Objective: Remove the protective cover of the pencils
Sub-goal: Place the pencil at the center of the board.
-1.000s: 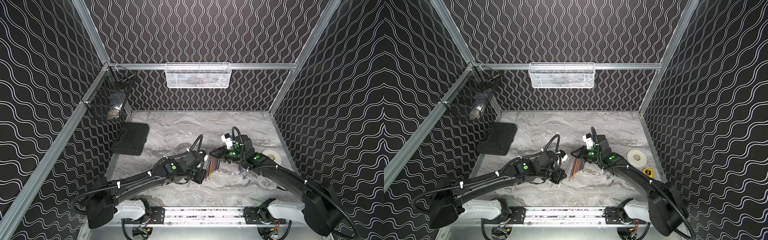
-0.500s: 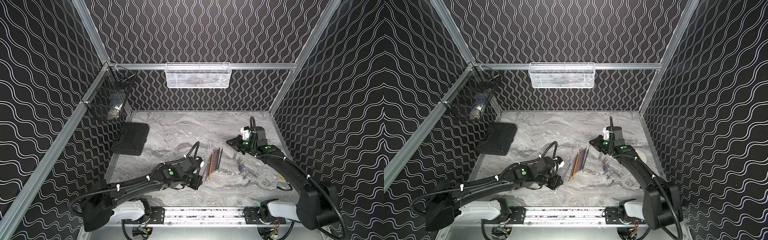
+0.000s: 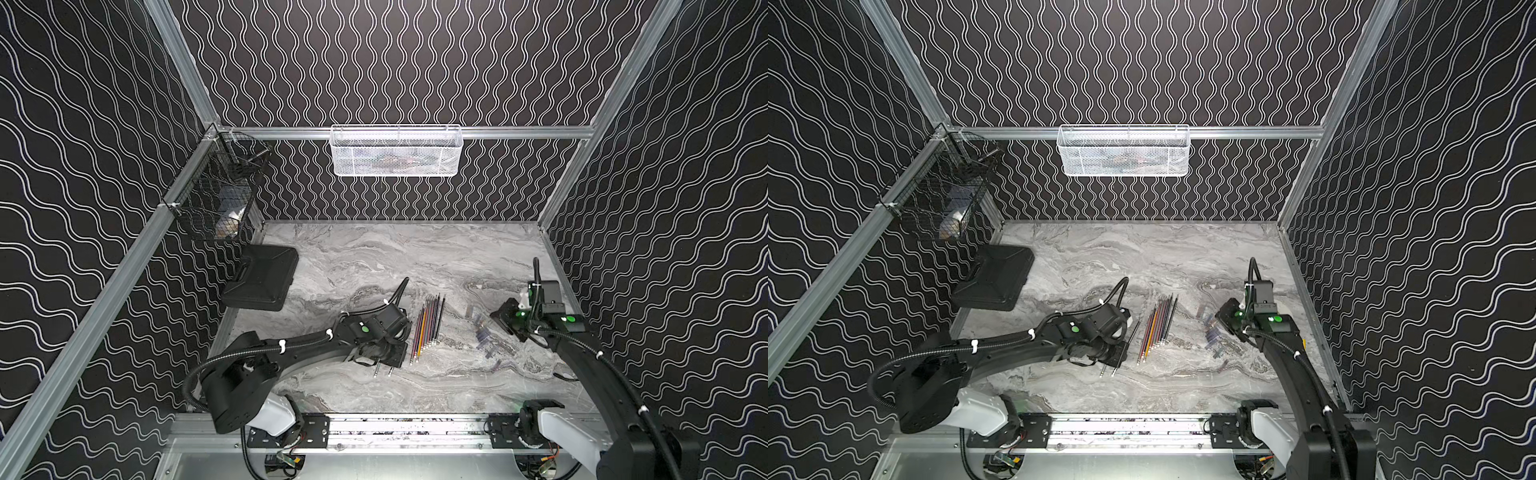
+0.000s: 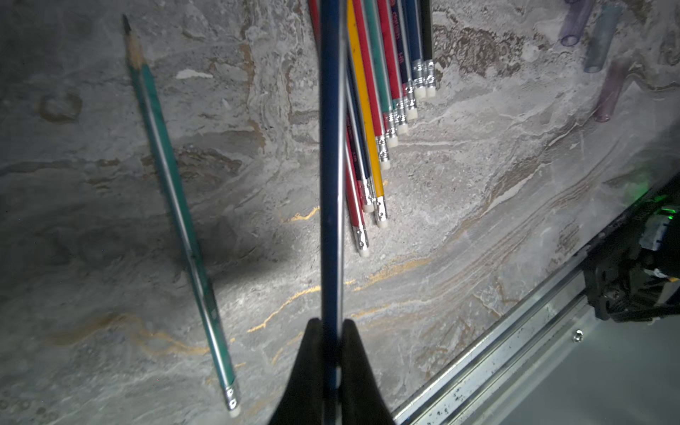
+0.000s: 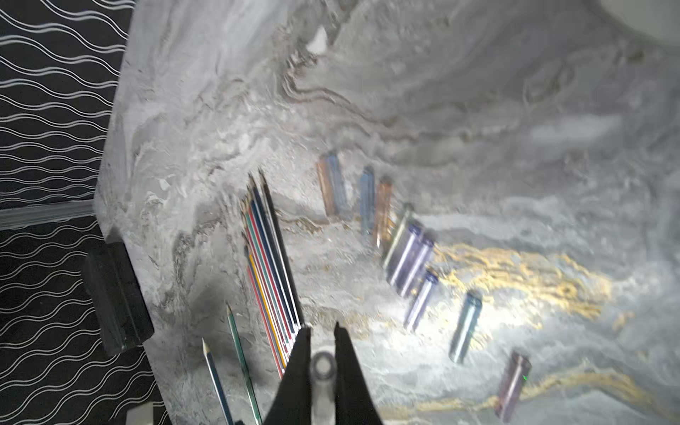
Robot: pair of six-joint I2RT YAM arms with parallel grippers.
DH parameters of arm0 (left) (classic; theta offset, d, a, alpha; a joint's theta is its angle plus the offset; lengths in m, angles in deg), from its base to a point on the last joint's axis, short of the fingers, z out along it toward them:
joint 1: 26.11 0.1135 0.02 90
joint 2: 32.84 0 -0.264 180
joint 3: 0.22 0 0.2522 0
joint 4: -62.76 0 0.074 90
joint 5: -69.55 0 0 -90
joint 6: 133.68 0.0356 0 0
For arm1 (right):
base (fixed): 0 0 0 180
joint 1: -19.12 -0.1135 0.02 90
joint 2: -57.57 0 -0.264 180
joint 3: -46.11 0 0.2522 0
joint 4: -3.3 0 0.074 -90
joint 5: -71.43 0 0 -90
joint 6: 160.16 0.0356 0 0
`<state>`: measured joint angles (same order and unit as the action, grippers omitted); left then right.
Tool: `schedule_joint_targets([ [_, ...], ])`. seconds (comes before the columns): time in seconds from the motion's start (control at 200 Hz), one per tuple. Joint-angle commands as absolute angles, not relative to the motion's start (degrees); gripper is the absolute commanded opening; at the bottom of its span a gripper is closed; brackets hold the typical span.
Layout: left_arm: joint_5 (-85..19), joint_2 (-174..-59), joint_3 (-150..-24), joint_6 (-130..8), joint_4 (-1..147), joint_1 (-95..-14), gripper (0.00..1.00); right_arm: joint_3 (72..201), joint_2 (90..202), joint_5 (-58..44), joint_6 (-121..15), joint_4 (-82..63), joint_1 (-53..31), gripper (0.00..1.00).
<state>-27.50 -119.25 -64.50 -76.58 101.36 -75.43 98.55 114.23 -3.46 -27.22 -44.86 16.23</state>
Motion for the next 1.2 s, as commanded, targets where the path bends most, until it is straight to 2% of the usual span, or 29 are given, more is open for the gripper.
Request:
schedule_joint_targets([
  [0.0, -26.25, -122.14, -65.98, -75.43, 101.24, -74.74, 0.0, 95.37, 111.53, -5.98, -25.22, -49.31, 16.42, 0.0],
  [0.315, -26.08, -128.81, -68.09, -75.4, 101.2, -74.36, 0.0, 90.59, 115.2, -6.41, -24.12, -46.87, 16.4, 0.01],
  [0.425, -25.34, -129.53, -68.48, -75.73, 101.91, -74.36, 0.07, 89.07, 117.42, -5.61, -23.88, -44.41, 16.4, 0.01],
  [0.53, -24.38, -127.96, -68.69, -75.84, 102.74, -74.28, 0.2, 88.96, 117.76, -7.06, -23.63, -45.2, 16.4, 0.01],
  [0.62, -23.35, -125.87, -69.62, -75.37, 104.35, -74.28, 0.21, 88.66, 116.04, -7.93, -23.69, -45.75, 16.4, 0.01],
  [0.761, -22.39, -122.98, -72.01, -74.71, 107.45, -74.28, 0.31, 87.76, 115.16, -8.21, -24.17, -45.62, 16.4, 0.02],
  [0.986, -20.9, -115.21, -70.63, -74.41, 107.61, -74.11, 0.32, 86.22, 115.95, -7.04, -24.39, -44.61, 16.4, 0.02],
  [1.096, -22.39, -109.01, -65.93, -75.24, 103.35, -73.21, 0.49, 86.05, 116.43, -6.78, -24.41, -43.86, 16.44, 0.05],
  [1.196, -22.4, -103.42, -62.53, -76.27, 100.94, -72.28, 0.59, 86.45, 116.9, -7.65, -24.33, -44.54, 16.4, 0.07],
])
